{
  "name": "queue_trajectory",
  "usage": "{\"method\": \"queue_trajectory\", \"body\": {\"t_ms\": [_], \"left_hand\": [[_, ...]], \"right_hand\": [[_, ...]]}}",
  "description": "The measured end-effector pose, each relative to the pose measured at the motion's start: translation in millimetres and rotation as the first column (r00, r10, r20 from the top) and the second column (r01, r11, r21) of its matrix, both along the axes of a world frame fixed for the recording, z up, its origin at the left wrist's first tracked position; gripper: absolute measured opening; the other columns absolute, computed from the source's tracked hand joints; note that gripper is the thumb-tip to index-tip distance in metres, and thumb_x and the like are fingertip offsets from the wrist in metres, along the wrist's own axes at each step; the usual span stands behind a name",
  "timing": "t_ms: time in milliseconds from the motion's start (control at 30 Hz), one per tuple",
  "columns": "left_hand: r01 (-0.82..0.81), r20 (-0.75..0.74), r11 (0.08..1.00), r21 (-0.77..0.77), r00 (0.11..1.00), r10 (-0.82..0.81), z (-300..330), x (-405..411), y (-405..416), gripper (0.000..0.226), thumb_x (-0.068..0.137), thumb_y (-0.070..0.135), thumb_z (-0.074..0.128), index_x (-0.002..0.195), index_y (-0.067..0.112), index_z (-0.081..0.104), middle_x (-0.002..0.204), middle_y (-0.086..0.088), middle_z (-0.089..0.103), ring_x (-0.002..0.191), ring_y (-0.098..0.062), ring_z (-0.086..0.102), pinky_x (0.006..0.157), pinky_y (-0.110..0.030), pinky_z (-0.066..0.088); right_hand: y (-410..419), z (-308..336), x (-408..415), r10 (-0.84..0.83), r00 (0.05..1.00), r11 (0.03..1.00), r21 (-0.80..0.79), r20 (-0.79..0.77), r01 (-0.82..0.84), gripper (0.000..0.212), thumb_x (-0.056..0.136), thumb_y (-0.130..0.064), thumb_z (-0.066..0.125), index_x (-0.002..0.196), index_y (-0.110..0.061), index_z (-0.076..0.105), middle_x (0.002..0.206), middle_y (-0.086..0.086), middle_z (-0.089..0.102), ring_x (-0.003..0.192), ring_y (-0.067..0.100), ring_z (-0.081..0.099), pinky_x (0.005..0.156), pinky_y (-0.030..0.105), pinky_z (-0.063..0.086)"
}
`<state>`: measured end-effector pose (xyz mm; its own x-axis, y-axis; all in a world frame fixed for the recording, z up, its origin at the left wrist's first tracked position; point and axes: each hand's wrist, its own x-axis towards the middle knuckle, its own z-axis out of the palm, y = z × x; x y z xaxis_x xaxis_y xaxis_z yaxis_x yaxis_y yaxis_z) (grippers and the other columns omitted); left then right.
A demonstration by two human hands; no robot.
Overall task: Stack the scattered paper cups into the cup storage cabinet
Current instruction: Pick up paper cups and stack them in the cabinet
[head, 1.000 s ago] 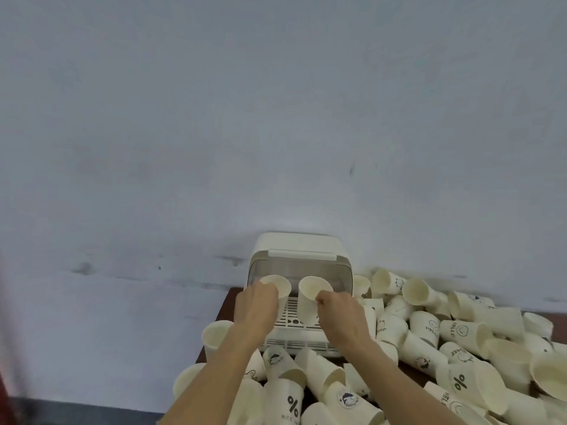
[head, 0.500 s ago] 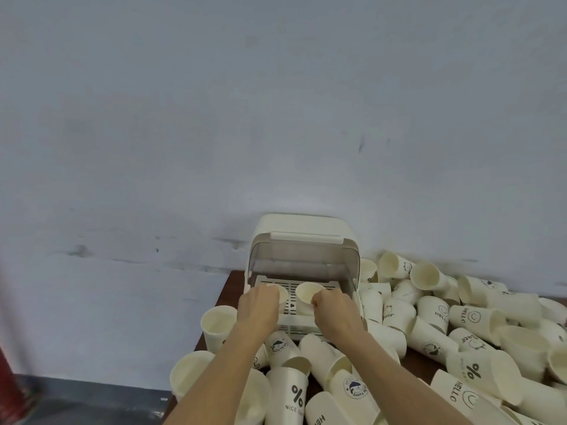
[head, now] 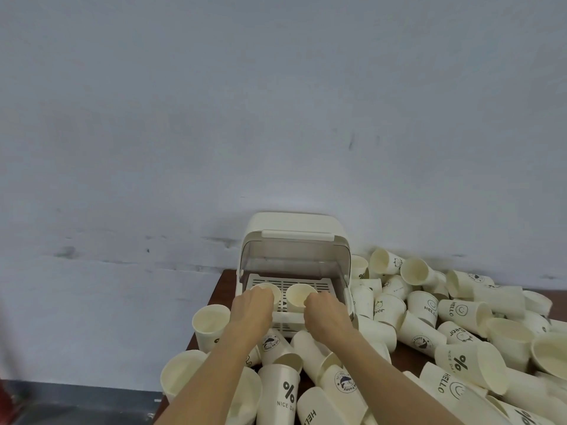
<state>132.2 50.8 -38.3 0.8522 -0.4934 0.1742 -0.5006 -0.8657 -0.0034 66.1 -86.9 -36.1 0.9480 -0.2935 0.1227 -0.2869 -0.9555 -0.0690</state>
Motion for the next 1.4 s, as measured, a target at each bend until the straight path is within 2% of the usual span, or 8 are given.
{"method": "queue_trajectory", "body": {"t_ms": [333,500,633,867,1033,1133,1267,1400], "left_hand": [[-0.001,0.011,1.000,0.001,1.000,0.001,-0.3,-1.8,1.7,0.026,0.088,0.005,0.052,0.112,0.012,0.059,0.111,-0.008,0.061,0.100,-0.027,0.061,0.072,-0.033,0.044],[0.001,-0.008,1.000,-0.013,1.000,-0.002,-0.4,-3.4,2.2,0.022,0.089,0.007,0.049,0.107,0.012,0.060,0.107,-0.008,0.062,0.095,-0.027,0.062,0.067,-0.032,0.040],[0.015,0.000,0.998,-0.068,1.000,-0.015,1.0,-6.5,3.4,0.020,0.093,0.018,0.046,0.109,0.014,0.059,0.107,-0.005,0.062,0.094,-0.025,0.061,0.069,-0.033,0.042],[0.069,0.062,0.996,-0.062,0.996,-0.065,17.7,-24.5,-1.2,0.035,0.095,0.027,0.046,0.127,0.015,0.051,0.127,-0.008,0.051,0.118,-0.026,0.047,0.087,-0.038,0.044],[0.128,0.082,0.989,-0.069,0.989,-0.122,33.4,-51.5,-13.9,0.040,0.095,0.034,0.045,0.131,0.017,0.049,0.129,-0.008,0.049,0.119,-0.027,0.046,0.095,-0.041,0.040],[0.167,0.091,0.983,-0.081,0.983,-0.159,39.0,-67.0,-23.9,0.040,0.095,0.037,0.044,0.131,0.019,0.047,0.129,-0.007,0.049,0.118,-0.026,0.046,0.094,-0.041,0.041],[0.225,0.100,0.970,-0.091,0.971,-0.216,44.5,-83.6,-36.3,0.037,0.095,0.038,0.044,0.126,0.019,0.049,0.124,-0.006,0.051,0.113,-0.025,0.048,0.088,-0.040,0.044],[0.282,0.080,0.954,-0.104,0.958,-0.274,48.1,-100.4,-48.7,0.041,0.094,0.042,0.044,0.128,0.021,0.047,0.124,-0.004,0.051,0.114,-0.025,0.048,0.088,-0.040,0.045]], "right_hand": [[3.2,1.1,-1.6,0.018,1.000,1.000,0.013,0.013,-0.019,0.018,0.087,-0.005,0.047,0.100,-0.008,0.060,0.099,0.010,0.063,0.075,0.024,0.051,0.064,0.031,0.042],[3.5,2.0,-3.1,0.026,1.000,0.999,0.027,0.003,-0.026,0.017,0.088,-0.007,0.048,0.101,-0.007,0.059,0.100,0.011,0.062,0.081,0.026,0.056,0.066,0.033,0.045],[4.1,5.2,-8.5,0.046,0.999,0.998,0.032,-0.013,-0.045,0.019,0.088,-0.008,0.047,0.104,-0.007,0.057,0.102,0.012,0.061,0.085,0.028,0.057,0.067,0.033,0.044],[-2.9,26.0,-31.2,0.041,0.999,0.997,0.057,0.028,-0.043,0.030,0.087,-0.007,0.047,0.115,-0.010,0.055,0.109,0.010,0.061,0.095,0.030,0.059,0.068,0.034,0.043],[-12.4,45.7,-61.2,0.014,0.997,0.997,0.073,0.070,-0.019,0.030,0.086,-0.008,0.046,0.114,-0.010,0.056,0.109,0.012,0.058,0.096,0.030,0.058,0.068,0.034,0.042],[-24.8,54.2,-81.8,-0.013,0.995,0.995,0.102,0.097,0.003,0.029,0.087,-0.011,0.046,0.115,-0.012,0.056,0.110,0.012,0.059,0.095,0.029,0.059,0.076,0.039,0.051],[-46.0,60.3,-110.5,-0.055,0.994,0.995,0.091,0.095,0.047,0.034,0.091,-0.016,0.046,0.124,-0.012,0.051,0.115,0.012,0.058,0.103,0.030,0.056,0.072,0.035,0.044],[-65.9,61.0,-138.8,-0.119,0.989,0.989,0.101,0.092,0.109,0.041,0.090,-0.016,0.044,0.131,-0.011,0.048,0.118,0.012,0.058,0.105,0.031,0.056,0.078,0.037,0.047]]}}
